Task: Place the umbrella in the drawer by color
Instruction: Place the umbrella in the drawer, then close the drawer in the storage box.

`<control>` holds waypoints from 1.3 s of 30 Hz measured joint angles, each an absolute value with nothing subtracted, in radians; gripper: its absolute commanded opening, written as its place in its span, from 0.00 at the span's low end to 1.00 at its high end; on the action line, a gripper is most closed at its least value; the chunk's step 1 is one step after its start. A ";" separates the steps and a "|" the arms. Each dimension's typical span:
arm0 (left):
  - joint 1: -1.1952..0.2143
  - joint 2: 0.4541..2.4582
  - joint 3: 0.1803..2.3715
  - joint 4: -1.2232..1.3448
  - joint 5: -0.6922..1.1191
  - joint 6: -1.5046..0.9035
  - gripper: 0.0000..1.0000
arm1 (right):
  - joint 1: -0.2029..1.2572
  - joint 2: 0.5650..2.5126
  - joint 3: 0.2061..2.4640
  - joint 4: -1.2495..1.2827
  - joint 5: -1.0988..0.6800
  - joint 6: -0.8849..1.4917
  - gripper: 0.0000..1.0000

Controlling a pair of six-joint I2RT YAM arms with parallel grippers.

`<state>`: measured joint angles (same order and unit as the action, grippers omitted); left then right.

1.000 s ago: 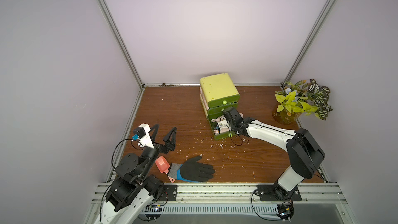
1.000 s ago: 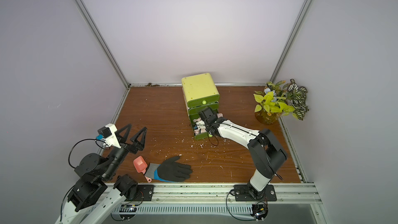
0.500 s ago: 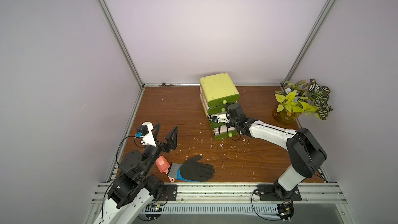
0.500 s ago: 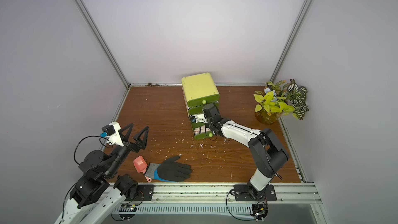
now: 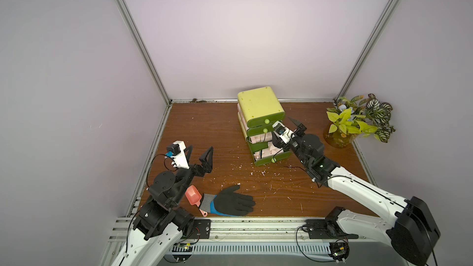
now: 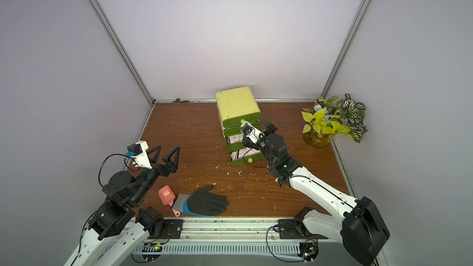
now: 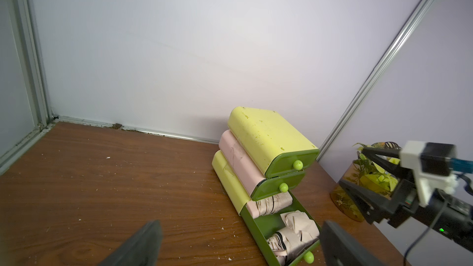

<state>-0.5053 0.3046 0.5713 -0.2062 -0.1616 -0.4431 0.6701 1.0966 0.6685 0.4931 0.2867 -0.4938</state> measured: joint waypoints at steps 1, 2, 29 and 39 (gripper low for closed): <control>-0.502 0.322 0.571 -0.198 -0.161 -0.450 1.00 | 0.669 1.065 0.633 0.517 0.290 -0.413 0.99; -0.499 0.342 0.571 -0.191 -0.161 -0.458 1.00 | 0.666 1.038 0.601 0.529 0.294 -0.334 0.99; -0.347 1.523 1.066 0.455 0.231 -0.616 1.00 | 0.658 0.968 0.247 0.441 0.147 0.429 0.99; -0.270 1.920 1.478 0.374 0.416 -0.549 1.00 | 0.658 1.116 0.245 0.526 0.091 0.454 0.96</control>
